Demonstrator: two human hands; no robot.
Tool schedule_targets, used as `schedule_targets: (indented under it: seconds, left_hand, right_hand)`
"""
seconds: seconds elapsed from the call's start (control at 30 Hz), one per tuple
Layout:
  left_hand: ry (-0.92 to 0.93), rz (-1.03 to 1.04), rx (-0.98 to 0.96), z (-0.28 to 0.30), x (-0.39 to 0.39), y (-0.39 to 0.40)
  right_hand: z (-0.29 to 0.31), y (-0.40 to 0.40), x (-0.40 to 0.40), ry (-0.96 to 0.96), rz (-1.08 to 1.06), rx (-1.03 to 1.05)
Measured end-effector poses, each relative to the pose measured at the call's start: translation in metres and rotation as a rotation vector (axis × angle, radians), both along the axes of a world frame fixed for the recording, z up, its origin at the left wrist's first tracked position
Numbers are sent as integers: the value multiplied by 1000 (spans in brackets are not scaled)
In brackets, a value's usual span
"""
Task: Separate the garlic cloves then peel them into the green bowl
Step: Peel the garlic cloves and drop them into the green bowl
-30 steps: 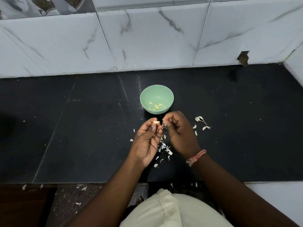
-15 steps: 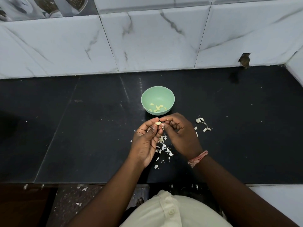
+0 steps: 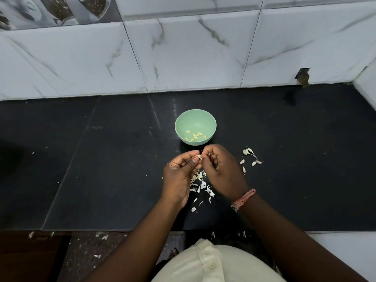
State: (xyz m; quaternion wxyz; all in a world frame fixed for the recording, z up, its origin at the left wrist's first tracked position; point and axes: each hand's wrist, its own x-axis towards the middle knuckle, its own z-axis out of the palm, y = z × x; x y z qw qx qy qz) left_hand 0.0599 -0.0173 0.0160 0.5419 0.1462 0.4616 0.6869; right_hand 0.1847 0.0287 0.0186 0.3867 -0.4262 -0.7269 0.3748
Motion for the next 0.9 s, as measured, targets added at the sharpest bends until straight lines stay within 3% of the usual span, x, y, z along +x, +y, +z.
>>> schedule_targets:
  seconds: [0.2,0.43,0.63,0.77,0.9]
  left_hand:
    - [-62,113,-170,2,-7,42]
    - [-12,212,-380,0,-8,95]
    - [100,215,-364,-6,1,88]
    - [284,83,-323,-20,23,63]
    - [285,7,-385,-30,30,48]
  right_hand:
    - [-12,10,-1,19,-186,-167]
    - [-15,8,-3,22,-208,-250]
    - [-32,9,-2,-9,-217,-316]
    - [-38,12,8,-276,-272,-248]
    - [-48,34,40,-598,-372,-110]
